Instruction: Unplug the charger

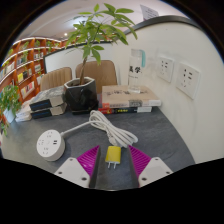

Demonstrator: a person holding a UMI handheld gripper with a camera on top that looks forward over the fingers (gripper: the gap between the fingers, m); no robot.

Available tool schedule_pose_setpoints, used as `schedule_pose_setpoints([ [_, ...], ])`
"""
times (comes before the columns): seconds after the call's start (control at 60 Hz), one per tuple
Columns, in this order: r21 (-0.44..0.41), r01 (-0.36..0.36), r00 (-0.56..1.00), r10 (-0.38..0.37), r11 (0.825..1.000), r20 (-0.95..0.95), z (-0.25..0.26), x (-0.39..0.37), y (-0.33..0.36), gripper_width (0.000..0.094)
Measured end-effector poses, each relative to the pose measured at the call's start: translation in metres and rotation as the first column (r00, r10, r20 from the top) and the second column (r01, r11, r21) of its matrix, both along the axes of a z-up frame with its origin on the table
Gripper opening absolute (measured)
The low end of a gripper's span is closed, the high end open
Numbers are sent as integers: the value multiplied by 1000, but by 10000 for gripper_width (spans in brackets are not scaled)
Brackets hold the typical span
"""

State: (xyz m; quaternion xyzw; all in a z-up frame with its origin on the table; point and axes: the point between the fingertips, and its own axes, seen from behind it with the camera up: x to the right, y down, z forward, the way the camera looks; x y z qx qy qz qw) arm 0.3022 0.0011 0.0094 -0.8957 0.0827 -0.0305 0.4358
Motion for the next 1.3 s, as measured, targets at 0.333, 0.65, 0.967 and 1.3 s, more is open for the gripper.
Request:
schedule_pose_setpoints([
  [0.333, 252, 33, 999, -34, 967, 2, 188, -55, -21, 773],
  [0.65, 310, -73, 997, 70, 948, 22, 269, -200, -91, 824],
  [0.967, 253, -168, 985, 169, 953, 19, 246, -293, -153, 840],
  [1.3, 212, -191, 981, 193, 958, 13, 230, -320, -181, 839],
])
